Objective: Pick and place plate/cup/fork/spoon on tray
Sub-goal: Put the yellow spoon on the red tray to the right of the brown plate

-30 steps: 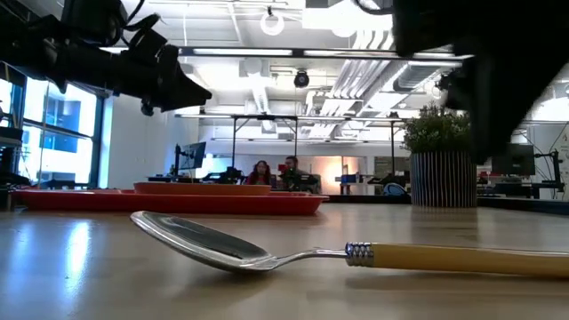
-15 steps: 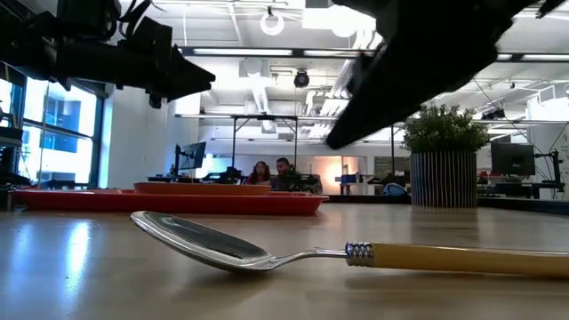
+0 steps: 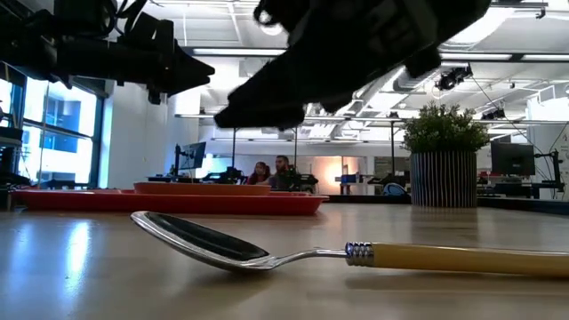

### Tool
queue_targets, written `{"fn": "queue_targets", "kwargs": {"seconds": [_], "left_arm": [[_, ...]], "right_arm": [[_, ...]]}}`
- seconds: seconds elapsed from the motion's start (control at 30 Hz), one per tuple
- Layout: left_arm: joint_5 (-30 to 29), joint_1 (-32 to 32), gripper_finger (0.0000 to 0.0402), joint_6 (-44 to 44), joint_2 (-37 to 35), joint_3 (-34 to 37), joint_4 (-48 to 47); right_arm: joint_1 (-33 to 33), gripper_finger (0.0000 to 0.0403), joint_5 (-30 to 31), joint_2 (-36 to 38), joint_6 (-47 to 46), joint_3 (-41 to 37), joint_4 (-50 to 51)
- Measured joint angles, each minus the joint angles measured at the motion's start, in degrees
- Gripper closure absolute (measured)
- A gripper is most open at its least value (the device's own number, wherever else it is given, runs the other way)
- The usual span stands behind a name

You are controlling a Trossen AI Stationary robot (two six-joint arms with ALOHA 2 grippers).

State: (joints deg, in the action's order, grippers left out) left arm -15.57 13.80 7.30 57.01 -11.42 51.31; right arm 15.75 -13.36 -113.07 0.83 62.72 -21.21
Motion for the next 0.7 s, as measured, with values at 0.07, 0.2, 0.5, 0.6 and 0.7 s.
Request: {"fn": "queue_targets", "kwargs": {"seconds": [0.07, 0.2, 0.5, 0.6, 0.7], "left_arm": [[0.86, -0.54, 0.0261, 1.40, 0.00, 0.00, -0.05], [3.42, -2.44, 0.0261, 2.99, 0.00, 0.00, -0.57], [3.76, -8.19, 0.0261, 3.18, 0.00, -0.02, -0.83], [3.08, -9.72, 0.0261, 3.59, 0.00, -0.02, -0.88], [3.04, -11.21, 0.0261, 4.23, 0.00, -0.02, -0.87]], "right_arm": [[-0.56, 0.0198, -1.91, -2.30, -0.89, 1.41, 0.33], [0.33, 0.0190, -4.36, -7.33, -0.82, 7.05, 2.27], [2.76, 0.0191, -6.04, -14.20, -0.75, 19.65, 18.07], [3.25, 0.0192, -6.61, -16.35, -0.81, 22.30, 21.70], [3.45, 0.0193, -6.89, -17.16, -0.97, 24.21, 24.03]]}}
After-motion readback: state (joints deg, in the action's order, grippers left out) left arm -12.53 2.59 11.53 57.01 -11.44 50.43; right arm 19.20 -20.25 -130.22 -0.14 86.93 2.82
